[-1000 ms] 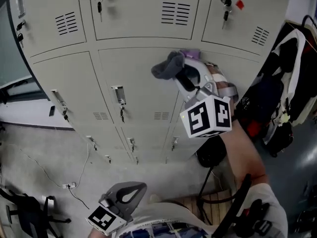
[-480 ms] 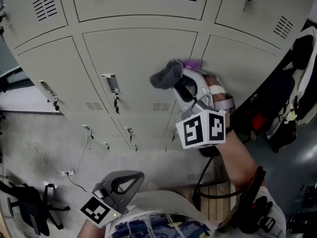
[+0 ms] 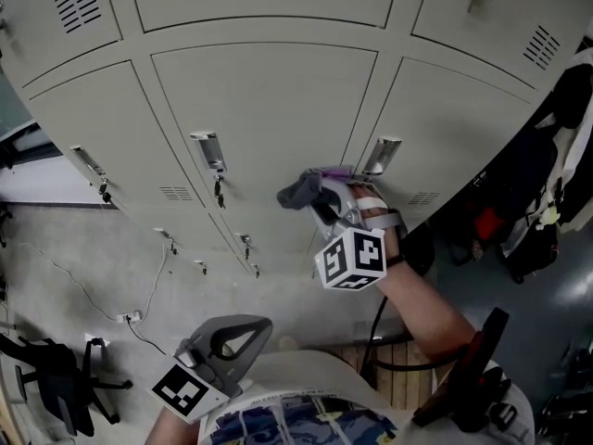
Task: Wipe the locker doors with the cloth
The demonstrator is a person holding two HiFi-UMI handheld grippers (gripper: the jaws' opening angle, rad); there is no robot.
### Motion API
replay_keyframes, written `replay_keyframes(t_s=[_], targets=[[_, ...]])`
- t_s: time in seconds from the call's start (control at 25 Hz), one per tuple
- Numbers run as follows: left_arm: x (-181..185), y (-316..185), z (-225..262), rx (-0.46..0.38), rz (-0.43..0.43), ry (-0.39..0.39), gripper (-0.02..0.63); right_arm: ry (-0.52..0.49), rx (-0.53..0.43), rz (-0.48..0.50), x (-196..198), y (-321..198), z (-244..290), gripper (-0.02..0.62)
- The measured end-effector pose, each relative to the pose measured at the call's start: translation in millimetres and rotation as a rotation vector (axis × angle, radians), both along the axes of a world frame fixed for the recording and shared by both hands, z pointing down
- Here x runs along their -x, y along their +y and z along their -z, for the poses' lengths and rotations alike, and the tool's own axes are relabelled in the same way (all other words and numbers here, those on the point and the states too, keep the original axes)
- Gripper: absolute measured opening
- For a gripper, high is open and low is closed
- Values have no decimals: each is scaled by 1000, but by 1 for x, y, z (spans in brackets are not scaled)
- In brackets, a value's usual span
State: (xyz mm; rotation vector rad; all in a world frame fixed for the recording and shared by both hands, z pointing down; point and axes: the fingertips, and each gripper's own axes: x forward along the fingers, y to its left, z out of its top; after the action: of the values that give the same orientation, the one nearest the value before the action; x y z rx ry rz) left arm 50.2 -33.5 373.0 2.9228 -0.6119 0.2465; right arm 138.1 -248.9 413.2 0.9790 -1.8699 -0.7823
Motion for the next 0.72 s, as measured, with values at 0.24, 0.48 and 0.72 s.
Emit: replay_keyframes(t_s=[0.24,0.48,0.72], targets=[[1,1,-6,17,31,3,2,3,109,-1,0,0,-60,114],[3,4,-10,27,49,1,2,32,178,-5,-2,-1,-100,114],[1,11,-9,11,55,-6,2,58,241,-8,-5,0,-132,114]])
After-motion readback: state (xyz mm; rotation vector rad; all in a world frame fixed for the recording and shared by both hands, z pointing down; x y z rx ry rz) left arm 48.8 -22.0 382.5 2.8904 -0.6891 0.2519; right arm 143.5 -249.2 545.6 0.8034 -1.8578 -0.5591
